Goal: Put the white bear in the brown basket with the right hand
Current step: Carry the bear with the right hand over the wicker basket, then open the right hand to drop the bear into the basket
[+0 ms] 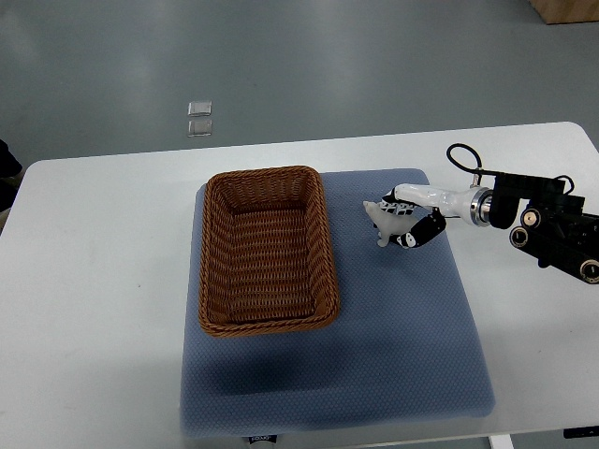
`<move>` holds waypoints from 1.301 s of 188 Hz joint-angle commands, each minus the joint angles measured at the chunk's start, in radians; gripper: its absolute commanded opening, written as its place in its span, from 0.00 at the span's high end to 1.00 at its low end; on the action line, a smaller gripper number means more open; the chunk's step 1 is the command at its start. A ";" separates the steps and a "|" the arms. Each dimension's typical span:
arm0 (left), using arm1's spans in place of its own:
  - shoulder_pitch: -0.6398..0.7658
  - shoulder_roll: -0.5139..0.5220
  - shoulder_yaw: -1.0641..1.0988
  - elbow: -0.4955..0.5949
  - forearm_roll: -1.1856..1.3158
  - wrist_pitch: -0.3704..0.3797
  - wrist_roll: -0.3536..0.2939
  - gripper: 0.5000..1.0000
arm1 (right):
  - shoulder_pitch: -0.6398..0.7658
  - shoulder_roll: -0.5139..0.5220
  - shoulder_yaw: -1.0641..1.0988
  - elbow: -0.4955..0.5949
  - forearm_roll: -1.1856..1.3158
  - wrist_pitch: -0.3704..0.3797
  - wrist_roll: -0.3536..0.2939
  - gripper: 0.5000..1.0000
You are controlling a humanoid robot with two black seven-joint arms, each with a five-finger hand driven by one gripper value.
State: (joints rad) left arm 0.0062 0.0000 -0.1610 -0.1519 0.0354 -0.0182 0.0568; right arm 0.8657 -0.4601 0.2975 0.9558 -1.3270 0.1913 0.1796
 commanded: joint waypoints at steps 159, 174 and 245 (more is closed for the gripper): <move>0.000 0.000 0.001 0.000 0.000 0.000 0.000 0.00 | 0.283 -0.040 -0.031 0.305 0.003 0.139 0.083 1.00; 0.000 0.000 0.000 0.000 0.000 0.000 0.000 0.00 | 0.286 -0.002 -0.060 0.305 -0.001 0.139 0.090 1.00; 0.000 0.000 0.001 0.000 0.000 0.000 0.000 0.00 | 0.273 0.135 -0.129 0.268 -0.077 0.128 0.101 1.00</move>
State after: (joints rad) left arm 0.0064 0.0000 -0.1603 -0.1519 0.0354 -0.0186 0.0567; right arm 1.1451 -0.3442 0.1826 1.2390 -1.3860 0.3210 0.2806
